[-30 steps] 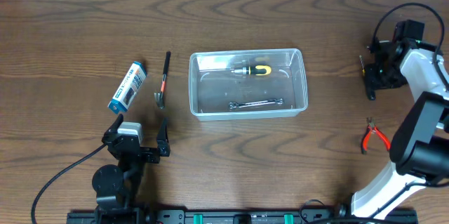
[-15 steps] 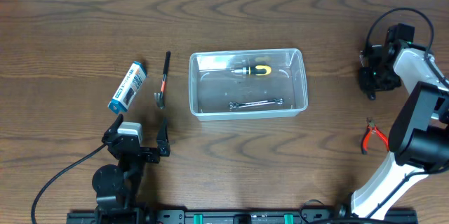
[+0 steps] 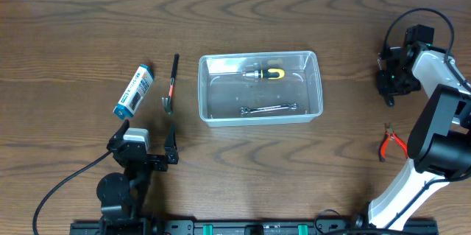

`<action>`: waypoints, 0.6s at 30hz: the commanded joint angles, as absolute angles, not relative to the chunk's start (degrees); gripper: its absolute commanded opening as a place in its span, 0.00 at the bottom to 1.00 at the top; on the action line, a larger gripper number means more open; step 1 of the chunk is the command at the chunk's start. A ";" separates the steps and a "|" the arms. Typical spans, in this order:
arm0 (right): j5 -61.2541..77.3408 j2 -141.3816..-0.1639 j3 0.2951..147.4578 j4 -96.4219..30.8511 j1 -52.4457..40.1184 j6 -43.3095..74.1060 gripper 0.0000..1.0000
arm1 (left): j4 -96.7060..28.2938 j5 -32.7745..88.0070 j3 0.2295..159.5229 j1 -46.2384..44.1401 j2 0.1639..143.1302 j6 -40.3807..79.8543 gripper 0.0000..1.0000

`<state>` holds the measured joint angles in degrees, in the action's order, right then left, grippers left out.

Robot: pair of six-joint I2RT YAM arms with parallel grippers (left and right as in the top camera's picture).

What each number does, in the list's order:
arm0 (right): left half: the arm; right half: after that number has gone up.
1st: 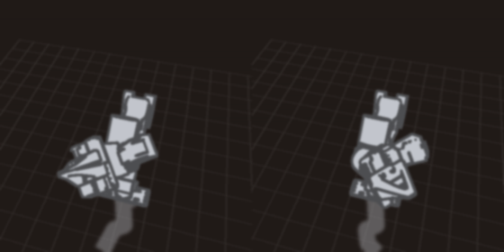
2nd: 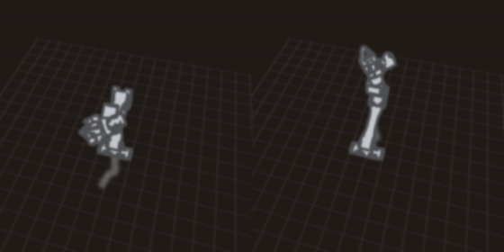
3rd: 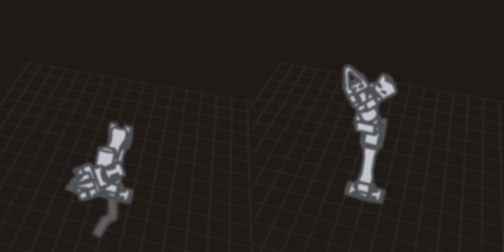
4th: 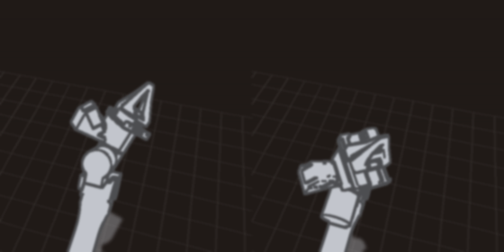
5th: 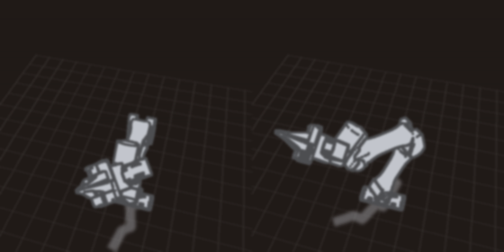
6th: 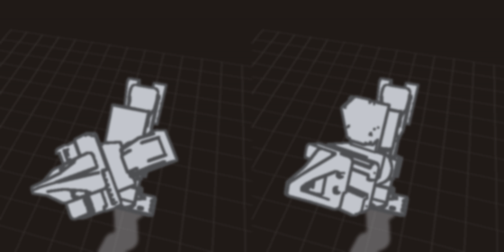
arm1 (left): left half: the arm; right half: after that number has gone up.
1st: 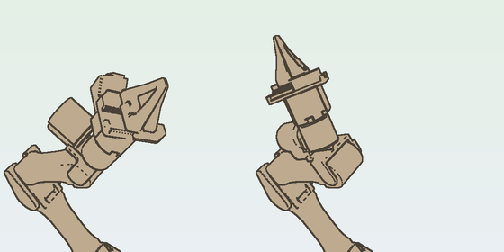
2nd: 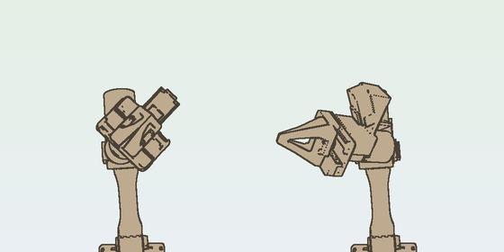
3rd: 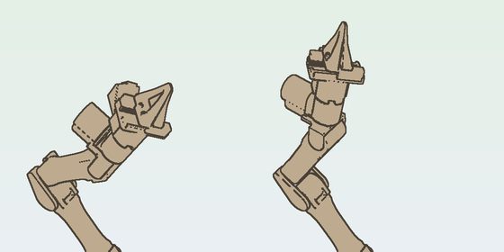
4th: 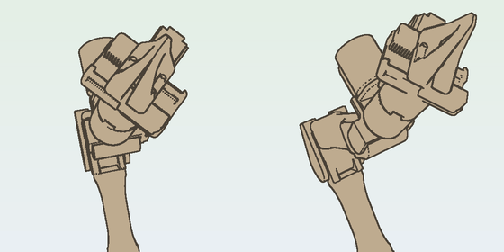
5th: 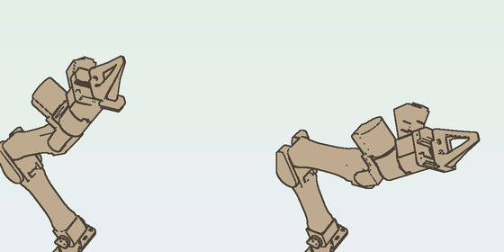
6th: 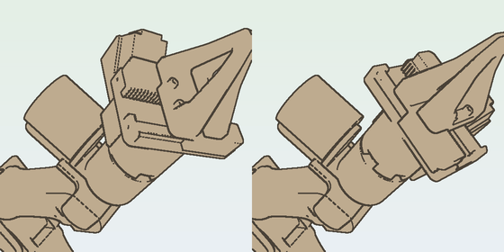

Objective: Pack container
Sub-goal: 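Move the right gripper to the yellow-handled screwdriver and grasp it, then carry the yellow-handled screwdriver into the container and release it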

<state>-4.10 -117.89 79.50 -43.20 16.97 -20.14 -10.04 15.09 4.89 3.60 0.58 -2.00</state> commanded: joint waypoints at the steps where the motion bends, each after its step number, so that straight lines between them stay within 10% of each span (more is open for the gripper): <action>1: -4.45 -119.26 79.31 -43.97 16.45 -20.14 0.08 | -10.39 15.86 4.16 3.79 0.23 -2.98 0.98; 18: -3.53 -118.39 106.32 -60.62 6.15 -19.14 0.01 | -10.39 15.86 4.16 3.79 0.23 -2.98 0.98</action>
